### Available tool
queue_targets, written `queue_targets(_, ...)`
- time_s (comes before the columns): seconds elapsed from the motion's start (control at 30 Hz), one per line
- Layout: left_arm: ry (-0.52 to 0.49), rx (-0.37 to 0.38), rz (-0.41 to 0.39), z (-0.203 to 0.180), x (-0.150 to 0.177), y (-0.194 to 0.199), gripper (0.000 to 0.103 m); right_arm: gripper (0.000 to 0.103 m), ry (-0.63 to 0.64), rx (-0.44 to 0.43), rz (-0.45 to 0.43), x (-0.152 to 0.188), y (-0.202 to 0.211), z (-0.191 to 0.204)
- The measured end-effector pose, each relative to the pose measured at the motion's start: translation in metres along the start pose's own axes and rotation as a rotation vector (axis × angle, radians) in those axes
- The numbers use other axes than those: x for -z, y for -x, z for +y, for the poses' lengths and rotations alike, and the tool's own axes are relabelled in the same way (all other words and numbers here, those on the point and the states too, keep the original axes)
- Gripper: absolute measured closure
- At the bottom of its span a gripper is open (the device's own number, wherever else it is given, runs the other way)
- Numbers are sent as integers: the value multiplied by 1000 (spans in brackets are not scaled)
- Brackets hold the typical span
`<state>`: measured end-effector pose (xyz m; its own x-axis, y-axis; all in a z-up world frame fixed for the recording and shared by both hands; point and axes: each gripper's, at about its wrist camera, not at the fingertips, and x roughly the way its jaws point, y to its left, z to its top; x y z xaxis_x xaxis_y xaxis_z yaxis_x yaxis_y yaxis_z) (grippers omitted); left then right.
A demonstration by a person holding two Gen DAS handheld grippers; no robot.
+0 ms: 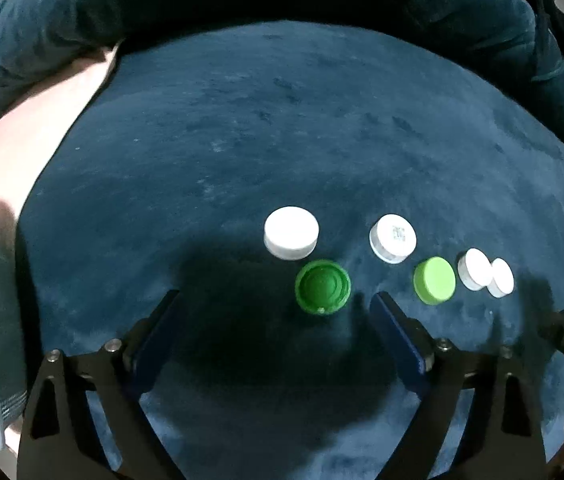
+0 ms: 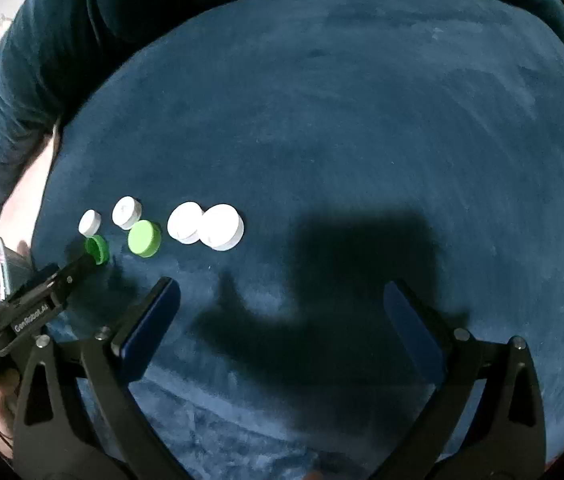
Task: Organize objects
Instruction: 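Move both open grippers back over the remaining caps, then grasp a white cap with the right gripper while the left gripper grasps a dark green cap, then carry both caps over the grey basket and open the left gripper to drop the green cap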
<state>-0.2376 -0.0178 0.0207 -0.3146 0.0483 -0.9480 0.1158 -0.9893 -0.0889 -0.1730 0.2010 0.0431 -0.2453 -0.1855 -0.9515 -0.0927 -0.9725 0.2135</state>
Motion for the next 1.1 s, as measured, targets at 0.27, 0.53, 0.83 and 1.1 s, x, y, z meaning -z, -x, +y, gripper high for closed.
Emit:
queue_targets(0.27, -27, 39, 6, -1, -9, -14, 42, 2, 22, -19, 6, -13, -18, 6)
queue_targets(0.53, -21, 83, 16, 10, -12, -10, 63, 25, 124, 5, 39, -24, -39, 15)
queue_targets(0.83, 0, 107, 33, 20, -13, 1, 72, 72, 231, 2, 21, -13, -27, 24)
queue_targets(1.1, 15, 109, 2, 32, -5, 37, 72, 72, 253, 8, -4, 3, 2, 35)
